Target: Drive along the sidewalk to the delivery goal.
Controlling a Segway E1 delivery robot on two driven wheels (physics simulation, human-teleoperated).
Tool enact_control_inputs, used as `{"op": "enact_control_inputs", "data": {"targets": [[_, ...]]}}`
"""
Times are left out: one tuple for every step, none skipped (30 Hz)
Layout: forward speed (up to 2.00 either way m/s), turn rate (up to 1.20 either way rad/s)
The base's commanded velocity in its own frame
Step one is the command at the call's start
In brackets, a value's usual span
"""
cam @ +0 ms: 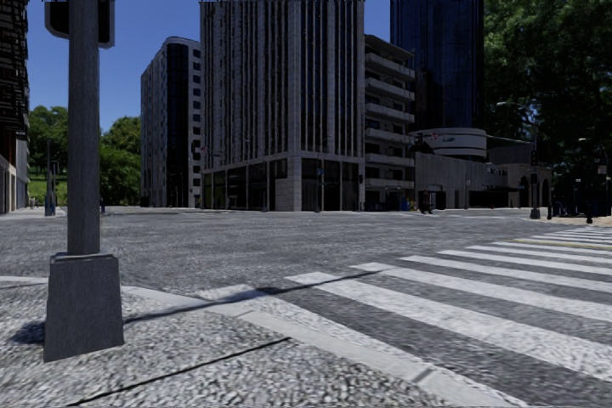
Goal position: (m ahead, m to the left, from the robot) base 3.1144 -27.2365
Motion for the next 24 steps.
{"op": "enact_control_inputs", "data": {"targets": [[1.58,-0.91],[1.58,-0.91],[1.58,-0.91],[1.58,-0.91],[1.58,-0.91],[1.58,-0.91],[1.58,-0.91],[1.58,-0.91],[1.58,-0.91],[1.58,-0.91],[1.58,-0.91],[1.58,-0.91],[1.58,-0.91],[1.58,-0.91],[1.58,-0.91],[1.58,-0.91],[1.58,-0.91],[1.58,-0.91],[1.58,-0.91],[1.58,-0.91],[1.58,-0.91],[1.58,-0.91],[1.58,-0.91],[1.58,-0.91]]}}
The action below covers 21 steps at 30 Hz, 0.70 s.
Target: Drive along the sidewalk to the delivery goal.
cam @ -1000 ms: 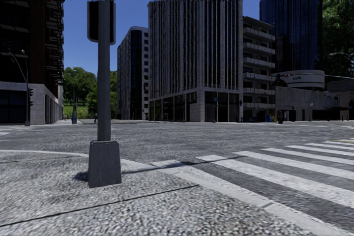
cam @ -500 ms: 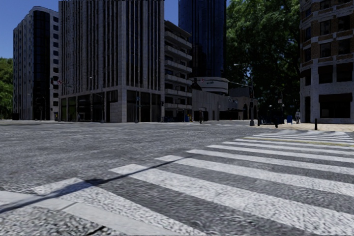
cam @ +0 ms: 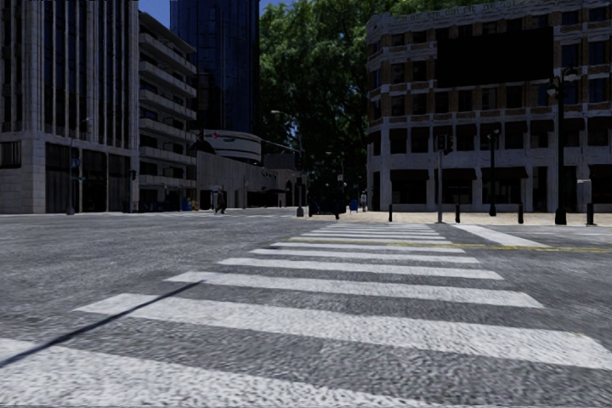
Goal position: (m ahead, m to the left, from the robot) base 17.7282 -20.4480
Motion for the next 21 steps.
{"op": "enact_control_inputs", "data": {"targets": [[1.58,-0.91],[1.58,-0.91],[1.58,-0.1],[1.58,0.0],[1.58,0.0],[1.58,0.0],[1.58,0.0],[1.58,0.0],[1.58,0.0],[1.58,0.0],[1.58,0.0],[1.58,0.0],[1.58,0.0],[1.58,0.0],[1.58,0.0],[1.58,0.0],[1.58,0.0],[1.58,0.0],[1.58,0.0],[1.58,0.0],[1.58,0.0]]}}
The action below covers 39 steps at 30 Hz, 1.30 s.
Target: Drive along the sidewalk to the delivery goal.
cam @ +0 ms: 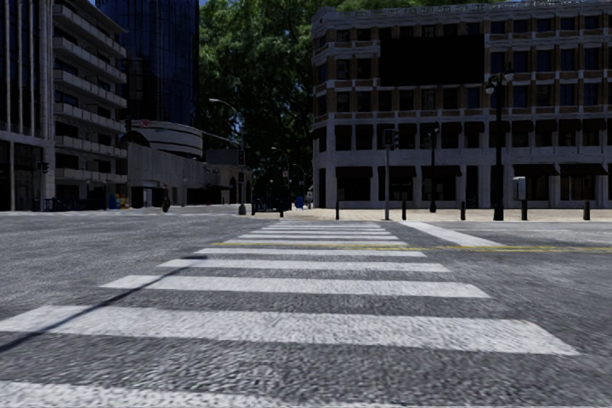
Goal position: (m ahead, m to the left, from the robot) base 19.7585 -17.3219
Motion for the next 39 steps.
{"op": "enact_control_inputs", "data": {"targets": [[1.58,0.0],[1.58,0.0],[1.58,0.0],[1.58,0.0],[1.58,0.0],[1.58,0.0],[1.58,0.0],[1.58,0.0],[1.58,0.0],[1.58,0.0],[1.58,0.0],[1.58,0.0],[1.58,0.0],[1.58,0.0],[1.58,0.0],[1.58,0.0],[1.58,0.0],[1.58,0.0],[1.58,0.0],[1.58,-0.44],[1.58,-0.44],[1.58,-0.61],[1.58,-0.66],[1.58,-0.68],[1.58,-0.68],[1.58,-0.63],[1.58,0.0],[1.58,0.0],[1.58,0.0],[1.58,0.0],[1.58,0.0],[1.58,0.0],[1.58,0.0],[1.58,0.0],[1.58,0.0],[1.58,0.0],[1.58,0.0],[1.58,0.0],[1.58,0.0]]}}
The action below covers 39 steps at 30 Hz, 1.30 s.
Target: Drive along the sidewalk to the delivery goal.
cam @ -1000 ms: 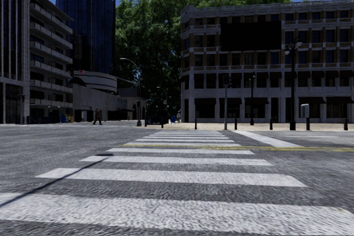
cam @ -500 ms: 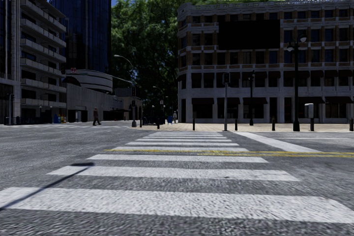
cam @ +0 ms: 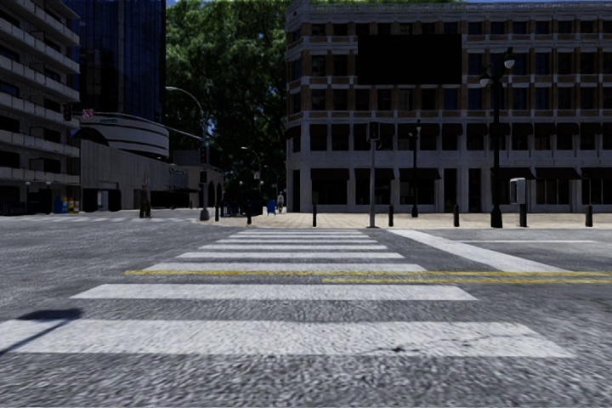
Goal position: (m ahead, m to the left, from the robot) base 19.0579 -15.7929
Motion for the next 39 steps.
{"op": "enact_control_inputs", "data": {"targets": [[1.58,0.0],[1.58,0.0],[1.58,0.0],[1.58,0.0],[1.58,0.0],[1.58,0.0],[1.58,0.0],[1.58,0.0],[1.58,0.0],[1.58,0.0],[1.58,0.0],[1.58,0.0],[1.58,0.0],[1.58,0.0],[1.58,0.0],[1.58,0.0],[1.58,0.0],[1.58,0.0],[1.58,0.0],[1.58,0.0],[1.58,0.0],[1.58,0.0],[1.58,0.0],[1.58,0.0],[1.58,0.0],[1.58,0.0],[1.58,-0.08],[1.58,-0.38],[1.58,-0.79],[1.58,-0.83],[1.58,-0.84],[1.58,-0.84],[1.58,-0.06],[1.58,0.0],[1.58,0.0],[1.58,0.0],[1.58,0.0],[1.58,0.0],[1.58,0.0]]}}
